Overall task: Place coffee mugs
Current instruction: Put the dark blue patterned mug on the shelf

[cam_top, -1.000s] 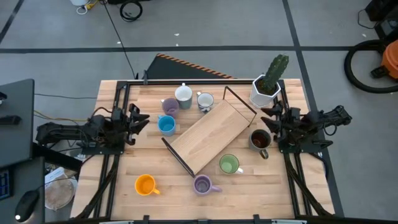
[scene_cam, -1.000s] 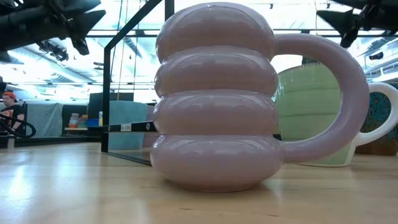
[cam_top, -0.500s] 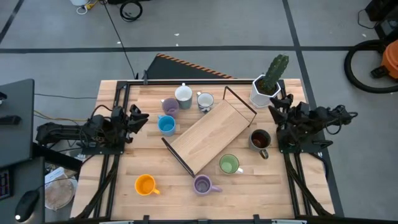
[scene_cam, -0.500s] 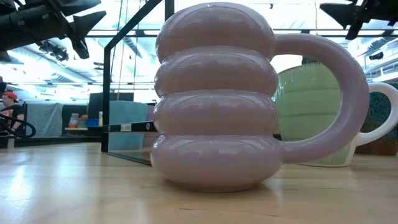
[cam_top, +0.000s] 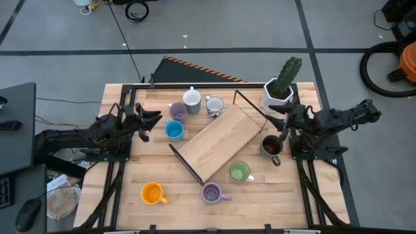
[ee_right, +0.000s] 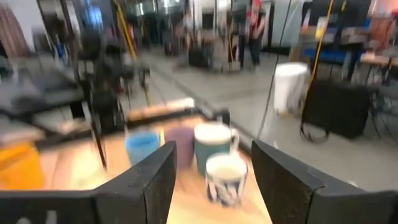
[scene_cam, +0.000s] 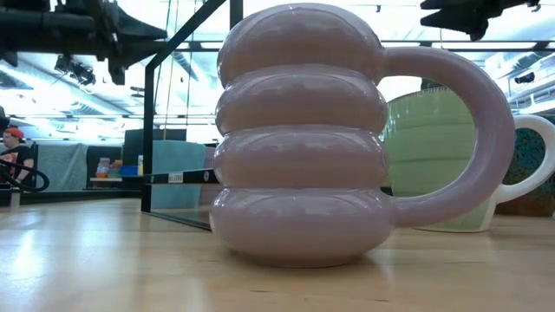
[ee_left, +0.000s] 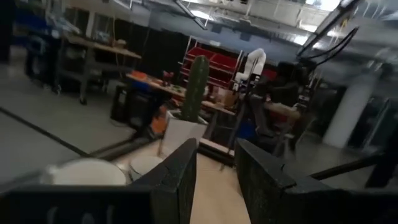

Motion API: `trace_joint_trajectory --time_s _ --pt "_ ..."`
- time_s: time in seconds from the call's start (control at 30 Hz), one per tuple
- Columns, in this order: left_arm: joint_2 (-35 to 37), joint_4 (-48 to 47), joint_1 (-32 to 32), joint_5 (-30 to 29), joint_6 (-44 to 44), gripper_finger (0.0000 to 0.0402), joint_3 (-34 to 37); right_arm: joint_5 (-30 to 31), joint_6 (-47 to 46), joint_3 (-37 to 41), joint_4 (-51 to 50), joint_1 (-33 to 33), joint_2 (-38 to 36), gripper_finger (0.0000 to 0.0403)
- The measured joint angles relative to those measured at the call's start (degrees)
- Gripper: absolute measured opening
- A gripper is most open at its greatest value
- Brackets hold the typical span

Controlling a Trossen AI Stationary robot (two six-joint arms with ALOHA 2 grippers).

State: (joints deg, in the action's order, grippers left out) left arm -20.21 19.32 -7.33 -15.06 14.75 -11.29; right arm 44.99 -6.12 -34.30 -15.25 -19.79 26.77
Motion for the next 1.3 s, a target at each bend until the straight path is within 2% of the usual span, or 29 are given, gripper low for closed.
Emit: trace_joint_trajectory --time_s 0.17,0.43,0.67,0.9,0.97,1.1,1.3 --pt "-4.08 3.26 -1.97 -0.19 -4.74 0.0117 -0.72 -2.0 -8.69 -7.78 -14.93 0.0 7.51 0.0213" --pt "-8.73 9.53 -4.55 -0.21 -7.28 0.0117 -0.74 -14.19 -28.71 -17.63 -37.39 0.0 20.36 0.0213" --pt "-11.77 14.51 -4.77 -0.4 -11.41 0.0117 -0.79 -25.99 -41.45 -21.6 -48.3 0.0 32.98 0.0213" --pt "-16.15 13.85 -4.77 -0.6 -13.59 0.0117 -0.04 -34.21 -43.55 -29.52 -60.1 1.0 45.73 0.0213" --pt "-17.55 14.76 -4.77 -3.17 -15.95 0.0117 0.16 -37.06 -43.39 -31.25 -60.43 2.02 48.28 0.0213" --pt "-18.17 19.45 -4.77 -8.97 -18.69 0.0117 0.11 -38.37 -43.38 -32.58 -61.53 3.35 51.95 0.0215" --pt "-18.16 22.07 -4.77 -9.12 -19.96 0.0117 0.11 -40.47 -46.11 -32.59 -64.86 3.54 54.69 0.0242"
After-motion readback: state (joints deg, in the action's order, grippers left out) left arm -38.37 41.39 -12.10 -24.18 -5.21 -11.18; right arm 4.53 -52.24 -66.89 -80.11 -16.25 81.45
